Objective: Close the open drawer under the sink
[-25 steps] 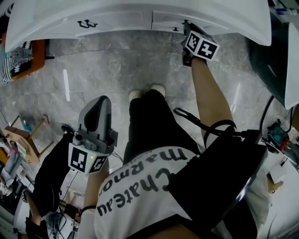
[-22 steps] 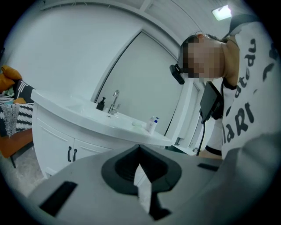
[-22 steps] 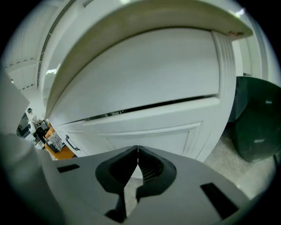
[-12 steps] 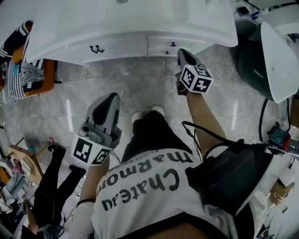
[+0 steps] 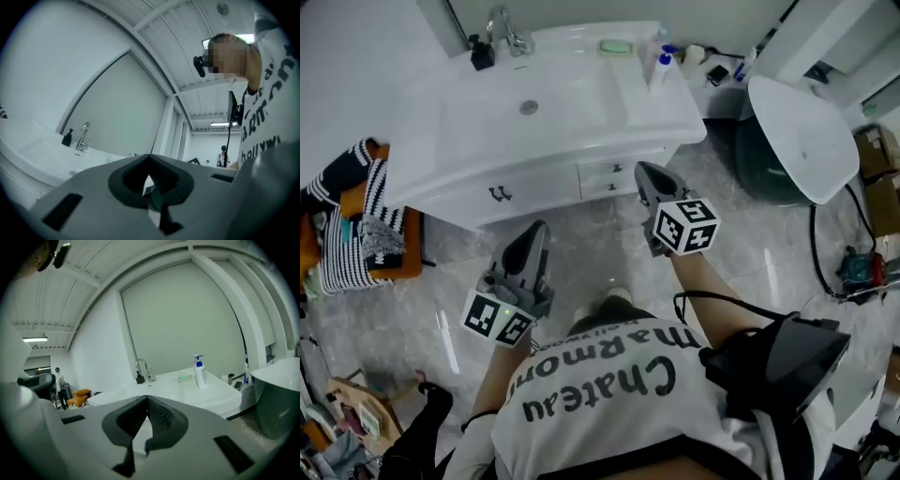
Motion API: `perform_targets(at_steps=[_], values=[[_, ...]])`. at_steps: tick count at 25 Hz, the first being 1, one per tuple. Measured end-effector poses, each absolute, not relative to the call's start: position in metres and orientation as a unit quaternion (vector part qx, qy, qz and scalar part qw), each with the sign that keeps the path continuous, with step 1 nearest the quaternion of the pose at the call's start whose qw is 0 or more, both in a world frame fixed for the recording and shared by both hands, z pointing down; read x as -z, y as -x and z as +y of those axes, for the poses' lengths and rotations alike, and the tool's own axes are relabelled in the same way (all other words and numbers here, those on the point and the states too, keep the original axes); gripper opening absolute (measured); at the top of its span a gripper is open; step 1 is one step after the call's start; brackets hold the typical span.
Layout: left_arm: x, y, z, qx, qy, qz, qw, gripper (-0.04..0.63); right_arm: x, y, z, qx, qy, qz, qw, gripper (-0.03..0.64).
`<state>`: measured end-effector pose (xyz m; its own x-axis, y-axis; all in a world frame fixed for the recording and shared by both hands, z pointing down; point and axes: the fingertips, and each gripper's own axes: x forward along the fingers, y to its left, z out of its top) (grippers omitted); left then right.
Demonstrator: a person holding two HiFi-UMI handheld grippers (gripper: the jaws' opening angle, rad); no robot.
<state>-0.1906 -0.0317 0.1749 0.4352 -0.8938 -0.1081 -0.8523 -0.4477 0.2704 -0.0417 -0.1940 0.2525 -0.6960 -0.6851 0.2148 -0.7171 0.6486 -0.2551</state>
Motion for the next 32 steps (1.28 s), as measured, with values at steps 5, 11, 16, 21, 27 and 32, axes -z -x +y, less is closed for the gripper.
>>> perform_targets(at_steps=[5,11,16,21,27,32], values=[[-0.157,0.183,-0.025,0.121,-0.864,-0.482,0.083,0.009,-0.201,0.024,-0.166,-0.141,-0.402,-0.905,0.019,0.012],[-0.15,0.188,-0.013,0.107,-0.868,-0.476,0.092,0.009,-0.166,-0.003,-0.13,-0.131,-0.412,-0.902,-0.004,0.012],[-0.148,0.191,-0.005,0.092,-0.868,-0.478,0.095,0.009,-0.176,-0.024,-0.108,-0.145,-0.425,-0.894,0.008,0.012],[-0.156,0.191,-0.004,0.074,-0.869,-0.482,0.088,0.009,-0.199,-0.039,-0.094,-0.158,-0.427,-0.889,0.043,0.012],[-0.163,0.195,0.002,0.077,-0.859,-0.495,0.105,0.009,-0.217,-0.048,-0.084,-0.166,-0.423,-0.887,0.079,0.011],[-0.172,0.199,0.005,0.068,-0.856,-0.5,0.109,0.009,-0.212,-0.045,-0.089,-0.163,-0.421,-0.89,0.071,0.011]])
